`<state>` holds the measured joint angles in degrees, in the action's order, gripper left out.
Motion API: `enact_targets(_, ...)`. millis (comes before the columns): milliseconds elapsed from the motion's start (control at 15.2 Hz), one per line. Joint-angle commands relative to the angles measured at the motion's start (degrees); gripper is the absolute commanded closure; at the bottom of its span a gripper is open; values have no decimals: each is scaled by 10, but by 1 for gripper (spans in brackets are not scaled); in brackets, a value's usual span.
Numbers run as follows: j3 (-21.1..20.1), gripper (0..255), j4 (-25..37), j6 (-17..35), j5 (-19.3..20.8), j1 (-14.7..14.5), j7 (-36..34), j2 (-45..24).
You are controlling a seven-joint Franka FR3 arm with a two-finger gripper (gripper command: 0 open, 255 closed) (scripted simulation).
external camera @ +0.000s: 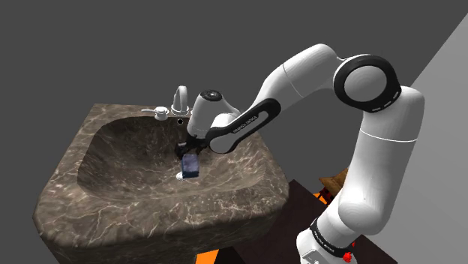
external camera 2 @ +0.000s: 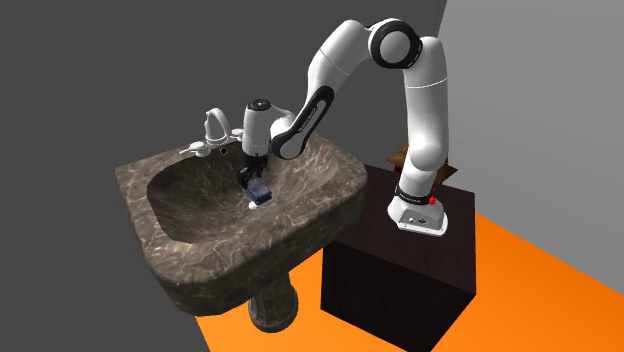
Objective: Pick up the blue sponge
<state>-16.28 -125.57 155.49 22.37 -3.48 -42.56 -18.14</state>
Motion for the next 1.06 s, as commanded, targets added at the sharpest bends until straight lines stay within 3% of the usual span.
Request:
enact_targets(0, -5, 255, 0, -9, -9, 4, 7, 9)
enact_targets(990, -37, 255, 15, -91, -81, 25, 66, 84)
